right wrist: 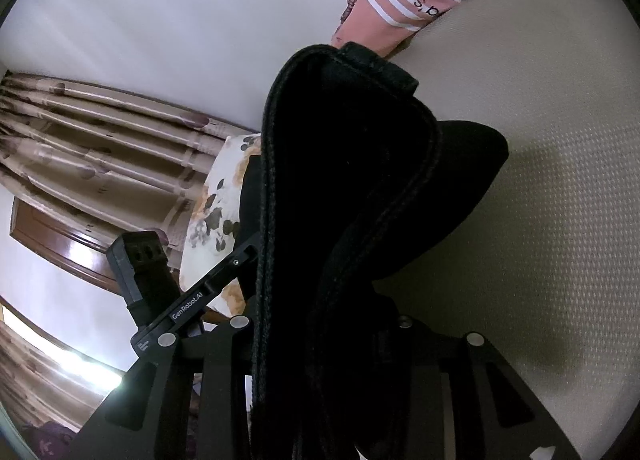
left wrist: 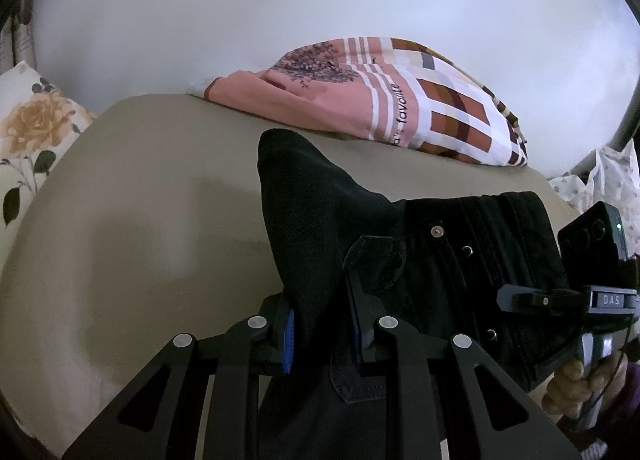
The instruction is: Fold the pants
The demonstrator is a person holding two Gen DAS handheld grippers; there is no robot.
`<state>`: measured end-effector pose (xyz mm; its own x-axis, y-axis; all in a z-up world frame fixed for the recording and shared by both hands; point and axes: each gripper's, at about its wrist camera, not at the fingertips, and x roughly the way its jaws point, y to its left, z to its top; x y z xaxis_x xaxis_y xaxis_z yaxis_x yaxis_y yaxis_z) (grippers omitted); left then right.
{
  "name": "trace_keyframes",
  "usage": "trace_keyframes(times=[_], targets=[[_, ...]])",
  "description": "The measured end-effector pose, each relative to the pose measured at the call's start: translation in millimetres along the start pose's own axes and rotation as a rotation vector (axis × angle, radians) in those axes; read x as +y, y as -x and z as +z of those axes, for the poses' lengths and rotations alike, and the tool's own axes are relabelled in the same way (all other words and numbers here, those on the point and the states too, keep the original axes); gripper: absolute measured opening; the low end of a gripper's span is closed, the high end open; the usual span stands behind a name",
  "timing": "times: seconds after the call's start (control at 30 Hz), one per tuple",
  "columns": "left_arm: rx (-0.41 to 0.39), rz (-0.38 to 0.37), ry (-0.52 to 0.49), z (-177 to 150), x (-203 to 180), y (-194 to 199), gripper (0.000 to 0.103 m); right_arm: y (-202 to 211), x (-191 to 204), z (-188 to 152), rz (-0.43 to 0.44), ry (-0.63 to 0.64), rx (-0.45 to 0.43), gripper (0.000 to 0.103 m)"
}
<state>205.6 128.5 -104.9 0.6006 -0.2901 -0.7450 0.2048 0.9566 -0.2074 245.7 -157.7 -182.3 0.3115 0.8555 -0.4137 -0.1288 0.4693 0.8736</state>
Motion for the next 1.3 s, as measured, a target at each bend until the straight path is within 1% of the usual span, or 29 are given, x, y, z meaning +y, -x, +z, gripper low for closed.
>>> trace_keyframes(times=[0.43, 0.67, 1.3], targets=[[-0.005, 0.015, 0.003, 15, 16, -15, 0.021, -24, -2, 22, 0.002, 0.003, 0.006, 0.032], [-0.012, 0.024, -0.003, 25, 23, -22, 0.021, -26, -7, 29, 0.004, 0.003, 0.002, 0.032], [-0.048, 0.049, -0.024, 56, 35, -34, 0.021, -40, 0, 49, 0.006, 0.035, -0.021, 0.032]])
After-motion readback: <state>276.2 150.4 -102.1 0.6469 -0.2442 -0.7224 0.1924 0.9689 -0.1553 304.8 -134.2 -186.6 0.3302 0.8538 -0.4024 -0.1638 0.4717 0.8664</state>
